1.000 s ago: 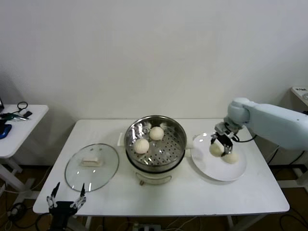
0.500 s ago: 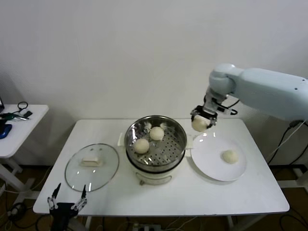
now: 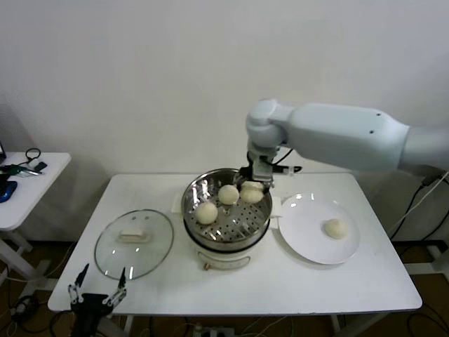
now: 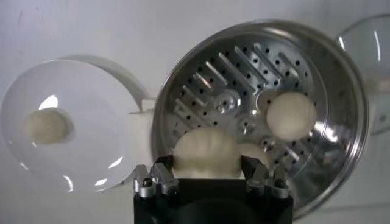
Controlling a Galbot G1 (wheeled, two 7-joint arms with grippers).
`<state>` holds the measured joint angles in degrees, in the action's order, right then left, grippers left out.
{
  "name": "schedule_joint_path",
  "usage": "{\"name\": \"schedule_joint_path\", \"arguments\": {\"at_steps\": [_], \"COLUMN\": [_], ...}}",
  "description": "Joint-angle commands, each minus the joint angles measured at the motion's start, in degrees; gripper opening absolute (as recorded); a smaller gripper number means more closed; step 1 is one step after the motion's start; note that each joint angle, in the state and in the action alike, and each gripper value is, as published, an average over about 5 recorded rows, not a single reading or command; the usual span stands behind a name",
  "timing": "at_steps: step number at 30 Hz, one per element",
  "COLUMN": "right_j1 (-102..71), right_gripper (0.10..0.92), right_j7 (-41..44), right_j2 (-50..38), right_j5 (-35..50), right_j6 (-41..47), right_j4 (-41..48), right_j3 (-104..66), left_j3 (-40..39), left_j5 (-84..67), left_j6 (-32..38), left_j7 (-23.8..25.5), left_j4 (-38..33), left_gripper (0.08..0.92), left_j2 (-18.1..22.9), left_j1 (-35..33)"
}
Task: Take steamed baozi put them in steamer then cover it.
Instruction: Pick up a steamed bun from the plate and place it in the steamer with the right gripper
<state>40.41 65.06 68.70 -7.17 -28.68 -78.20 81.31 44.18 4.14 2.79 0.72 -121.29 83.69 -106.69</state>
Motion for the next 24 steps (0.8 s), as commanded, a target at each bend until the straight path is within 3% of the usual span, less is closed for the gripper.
{"name": "schedule_joint_path", "arguments": {"at_steps": [1,24], "right_j1": [-5.43,-7.77], "right_gripper": [0.721,0.736], "right_j7": [0.71,0.80], "right_j2": [8.50,8.99], "right_j5": [-2.51,-0.85], "right_j6": [-1.71,-1.37], "right_j4": [0.06,0.21], "right_j3": [0.64,1.89], "left_j3": [0.21,-0.62], "left_j5": [-0.55,-0.90], "left_j6": [-0.06,-0.94], "left_j7": [-0.40,-0.75], "left_j4": [-0.22,1.28], "left_gripper": [0.823,0.823], "left_j2": [-0.21,-0.05], "left_j1": [-0.69,0.97]}}
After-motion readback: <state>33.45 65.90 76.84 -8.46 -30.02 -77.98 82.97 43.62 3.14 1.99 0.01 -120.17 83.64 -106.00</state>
